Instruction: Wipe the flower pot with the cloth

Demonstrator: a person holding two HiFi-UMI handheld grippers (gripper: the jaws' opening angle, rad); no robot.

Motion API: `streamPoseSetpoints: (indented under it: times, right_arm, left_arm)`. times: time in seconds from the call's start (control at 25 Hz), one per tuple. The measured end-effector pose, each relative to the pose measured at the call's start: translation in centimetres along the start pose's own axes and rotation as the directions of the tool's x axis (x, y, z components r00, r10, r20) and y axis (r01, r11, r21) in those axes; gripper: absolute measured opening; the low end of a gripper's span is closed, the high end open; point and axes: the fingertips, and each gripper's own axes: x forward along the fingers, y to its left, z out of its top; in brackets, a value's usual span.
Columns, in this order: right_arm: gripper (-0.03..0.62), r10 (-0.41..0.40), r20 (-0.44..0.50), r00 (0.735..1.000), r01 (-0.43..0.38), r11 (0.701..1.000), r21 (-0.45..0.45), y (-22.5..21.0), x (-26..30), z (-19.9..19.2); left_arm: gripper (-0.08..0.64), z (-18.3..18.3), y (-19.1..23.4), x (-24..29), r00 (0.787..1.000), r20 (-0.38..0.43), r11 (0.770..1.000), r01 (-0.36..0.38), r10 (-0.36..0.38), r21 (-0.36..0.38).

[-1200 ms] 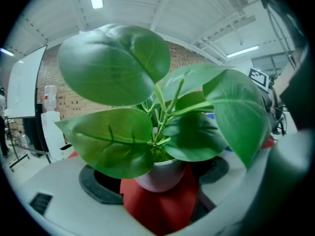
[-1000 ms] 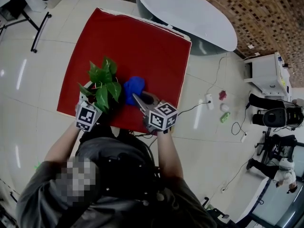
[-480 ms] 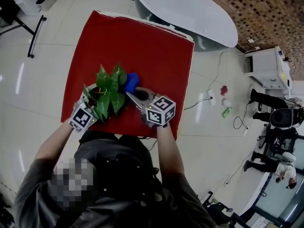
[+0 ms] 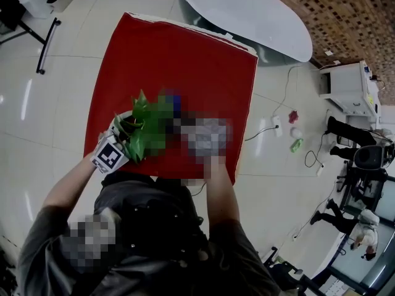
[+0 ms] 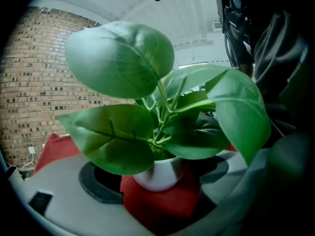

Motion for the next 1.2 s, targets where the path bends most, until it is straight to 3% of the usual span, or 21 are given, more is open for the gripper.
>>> streamPoseSetpoints:
  times: [0.16,0.4,0.64,1.0,1.2]
  right_arm:
    - [0.063,-0.055,-0.059,0.997,0.053,0.998,-0.020,-0.8,0.7,-1.4]
    - [0.063,-0.156,-0.068,0.985,0.148,0.982,-0.113,-1.1,0.6,-2.1]
    - [0.063,-0.322,-0.031,0.946,0.316,0.939,-0.136,-1.2,-1.3,-1.7]
    - [0.063,-0.464,0.083,0.882,0.467,0.884,-0.019,-0.8,-6.2,-3.4]
    - [0.063,-0.485,0.164,0.859,0.477,0.874,0.087,0.3,-11.0,-5.6]
  left_arm:
    - [0.442,-0.1,0.0,0.1,1.000,0.003,1.000,0.004,-0.004,-0.009]
    - [0.444,0.2,0.0,0.0,1.000,0.016,1.000,-0.008,0.008,-0.012]
    - [0.457,0.4,0.1,-0.4,0.998,0.020,0.998,-0.054,0.055,-0.038]
    - [0.456,-1.7,-0.5,-4.1,0.995,0.015,0.988,-0.099,0.101,-0.120]
    - [0.462,-3.7,-5.6,-7.3,0.989,-0.015,0.970,-0.148,0.148,-0.195]
